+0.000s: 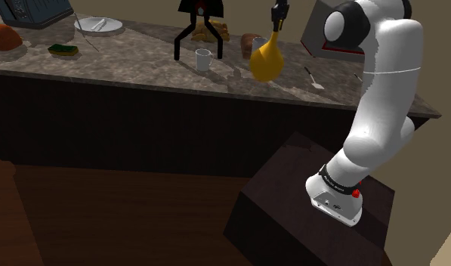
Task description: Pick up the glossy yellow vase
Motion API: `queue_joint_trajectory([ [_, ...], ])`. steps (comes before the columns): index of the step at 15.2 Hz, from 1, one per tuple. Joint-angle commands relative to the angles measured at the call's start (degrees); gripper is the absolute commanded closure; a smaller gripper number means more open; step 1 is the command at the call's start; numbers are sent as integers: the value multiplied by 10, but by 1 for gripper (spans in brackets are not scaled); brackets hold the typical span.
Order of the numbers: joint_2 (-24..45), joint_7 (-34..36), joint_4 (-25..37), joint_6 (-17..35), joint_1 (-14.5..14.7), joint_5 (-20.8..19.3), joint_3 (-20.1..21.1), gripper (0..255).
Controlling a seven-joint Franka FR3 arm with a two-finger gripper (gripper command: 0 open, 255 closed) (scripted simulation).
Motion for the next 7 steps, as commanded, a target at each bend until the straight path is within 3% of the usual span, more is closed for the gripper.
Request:
queue_joint_trajectory([
  [1,10,-2,35,-25,-6,3,0,255],
  [5,54,-5,143,-88,-26,14,3,255],
  [7,56,-5,150,-91,-27,15,3,255],
])
